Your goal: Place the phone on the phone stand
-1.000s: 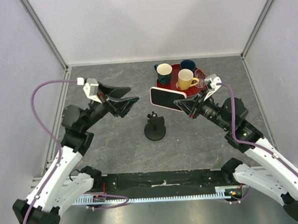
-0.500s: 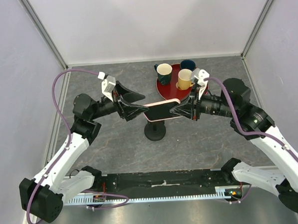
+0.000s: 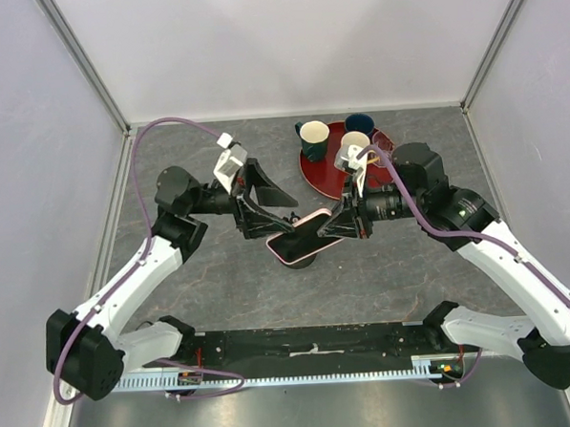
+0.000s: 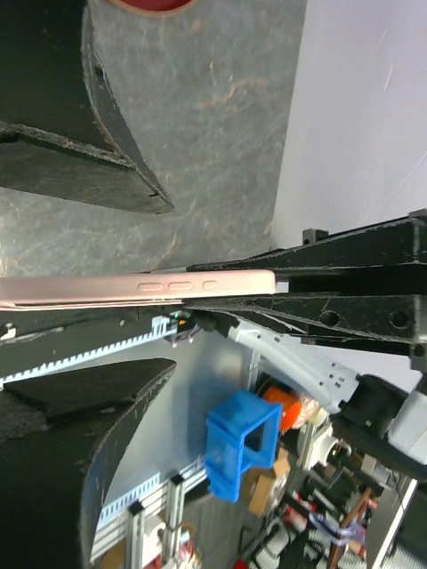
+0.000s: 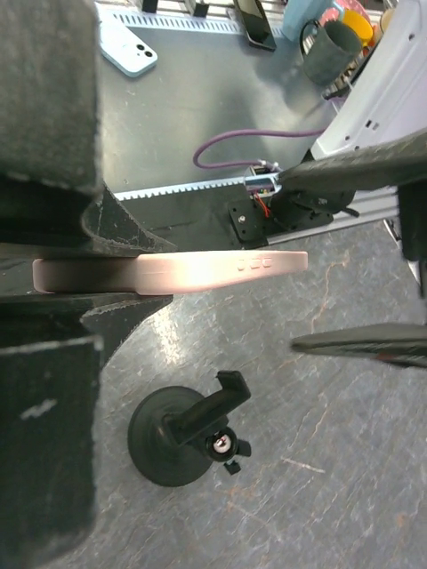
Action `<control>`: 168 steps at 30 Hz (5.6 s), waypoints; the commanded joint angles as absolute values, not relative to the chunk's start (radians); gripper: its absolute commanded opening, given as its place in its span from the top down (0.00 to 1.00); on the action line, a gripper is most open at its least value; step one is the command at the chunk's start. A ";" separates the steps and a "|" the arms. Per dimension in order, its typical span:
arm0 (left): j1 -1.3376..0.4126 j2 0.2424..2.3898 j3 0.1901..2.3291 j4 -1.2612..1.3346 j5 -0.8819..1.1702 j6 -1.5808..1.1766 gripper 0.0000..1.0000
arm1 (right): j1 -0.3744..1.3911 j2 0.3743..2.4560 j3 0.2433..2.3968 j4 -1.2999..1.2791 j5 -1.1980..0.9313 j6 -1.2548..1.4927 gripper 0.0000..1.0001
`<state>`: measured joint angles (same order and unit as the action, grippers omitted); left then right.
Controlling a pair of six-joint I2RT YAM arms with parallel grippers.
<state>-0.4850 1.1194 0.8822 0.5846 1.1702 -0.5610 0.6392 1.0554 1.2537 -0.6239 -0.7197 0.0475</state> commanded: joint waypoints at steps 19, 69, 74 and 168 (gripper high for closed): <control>-0.574 1.242 1.052 0.149 1.239 -0.316 0.57 | 0.650 1.048 1.332 -0.489 -0.755 0.021 1.00; -0.578 0.833 0.606 0.856 0.591 -0.531 0.98 | 0.877 1.108 0.738 0.676 -0.410 0.687 0.44; -0.575 0.842 0.586 0.928 0.614 -0.598 0.98 | 0.888 1.123 0.723 0.750 -0.422 0.695 0.52; -0.560 0.779 0.835 0.253 0.414 -0.201 0.98 | 0.893 0.923 0.884 -0.327 0.137 0.261 0.44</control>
